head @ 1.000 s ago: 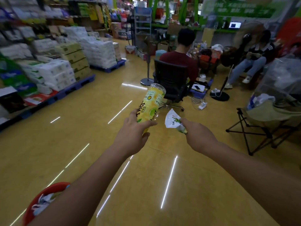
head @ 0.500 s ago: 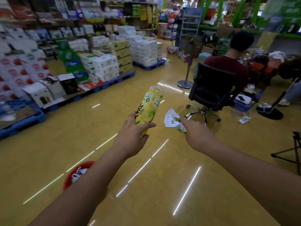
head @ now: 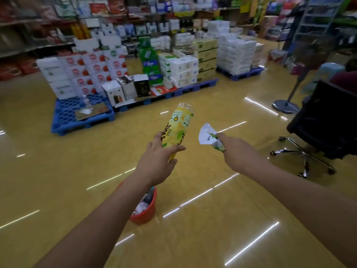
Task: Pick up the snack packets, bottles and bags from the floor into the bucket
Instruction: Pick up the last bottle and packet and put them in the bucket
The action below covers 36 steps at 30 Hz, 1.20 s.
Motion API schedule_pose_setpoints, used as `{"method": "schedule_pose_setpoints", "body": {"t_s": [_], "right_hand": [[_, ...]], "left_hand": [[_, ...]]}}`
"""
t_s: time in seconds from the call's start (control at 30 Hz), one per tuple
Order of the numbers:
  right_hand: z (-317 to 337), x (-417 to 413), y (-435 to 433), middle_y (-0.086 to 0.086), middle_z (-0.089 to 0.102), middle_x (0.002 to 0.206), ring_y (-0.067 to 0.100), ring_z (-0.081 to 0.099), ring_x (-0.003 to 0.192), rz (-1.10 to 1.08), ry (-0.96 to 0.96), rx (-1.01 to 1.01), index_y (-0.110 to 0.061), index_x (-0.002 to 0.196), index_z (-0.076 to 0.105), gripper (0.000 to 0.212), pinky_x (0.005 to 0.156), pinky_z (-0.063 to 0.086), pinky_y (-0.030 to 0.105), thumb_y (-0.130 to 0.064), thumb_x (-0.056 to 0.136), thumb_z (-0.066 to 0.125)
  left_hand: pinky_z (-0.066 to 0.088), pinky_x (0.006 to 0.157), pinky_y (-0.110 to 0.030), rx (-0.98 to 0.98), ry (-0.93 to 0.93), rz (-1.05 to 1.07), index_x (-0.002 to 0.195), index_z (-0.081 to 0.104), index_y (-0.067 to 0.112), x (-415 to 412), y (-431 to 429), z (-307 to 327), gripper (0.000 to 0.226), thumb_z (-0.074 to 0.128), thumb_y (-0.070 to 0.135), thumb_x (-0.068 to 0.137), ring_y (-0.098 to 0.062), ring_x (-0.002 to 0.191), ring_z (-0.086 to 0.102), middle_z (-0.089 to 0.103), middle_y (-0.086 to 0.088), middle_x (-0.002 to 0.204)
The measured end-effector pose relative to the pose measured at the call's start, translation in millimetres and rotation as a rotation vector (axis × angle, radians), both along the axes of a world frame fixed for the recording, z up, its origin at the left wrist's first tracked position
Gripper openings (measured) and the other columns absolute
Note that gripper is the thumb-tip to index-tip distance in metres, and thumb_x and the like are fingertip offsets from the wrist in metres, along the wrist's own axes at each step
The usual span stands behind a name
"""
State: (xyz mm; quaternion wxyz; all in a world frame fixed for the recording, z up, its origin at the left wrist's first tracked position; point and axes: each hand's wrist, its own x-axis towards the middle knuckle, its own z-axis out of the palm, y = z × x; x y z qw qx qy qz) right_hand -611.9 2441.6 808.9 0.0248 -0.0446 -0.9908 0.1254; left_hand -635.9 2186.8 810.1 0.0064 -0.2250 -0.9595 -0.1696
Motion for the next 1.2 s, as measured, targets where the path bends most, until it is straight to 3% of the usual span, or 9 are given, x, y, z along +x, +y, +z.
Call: {"method": "schedule_pose_setpoints", "body": {"t_s": [0.17,0.43,0.87,1.2], "right_hand": [[-10,-49,-8,0.006,0.059,0.118,0.027,0.047,0.082,0.106,-0.007,0.003,-0.032,0.144,0.031,0.069,0.065,0.040,0.033,0.001,0.084,0.040],[-29,-112,-33,0.007,0.061,0.115,0.027,0.047,0.081,0.285,-0.020,-0.012,-0.031,0.145,0.030,0.069,0.063,0.038,0.033,0.001,0.084,0.039],[-53,-173,-101,0.007,0.061,0.108,0.029,0.051,0.081,0.457,-0.077,-0.026,-0.030,0.140,0.032,0.061,0.063,0.044,0.036,-0.001,0.087,0.037],[-85,-240,-180,0.007,0.061,0.110,0.027,0.050,0.081,0.499,-0.152,0.022,-0.028,0.142,0.032,0.062,0.063,0.045,0.035,0.000,0.086,0.039]], "left_hand": [[0.038,0.105,-0.042,-0.011,-0.026,0.126,0.130,0.046,0.055,-16,-8,-6,0.045,0.058,0.033,0.093,-0.032,0.132,0.031,0.006,-0.005,0.157],[0.036,0.107,-0.043,-0.019,-0.069,0.309,0.130,0.048,0.054,-25,-33,-12,0.046,0.059,0.030,0.093,-0.033,0.136,0.028,0.006,-0.006,0.158],[0.038,0.105,-0.042,-0.016,-0.119,0.508,0.131,0.047,0.054,-37,-98,-38,0.044,0.057,0.035,0.093,-0.032,0.137,0.028,0.005,-0.005,0.159],[0.038,0.105,-0.044,0.030,-0.177,0.543,0.131,0.047,0.055,-104,-170,-81,0.044,0.057,0.036,0.093,-0.035,0.136,0.029,0.007,-0.007,0.159]]}}
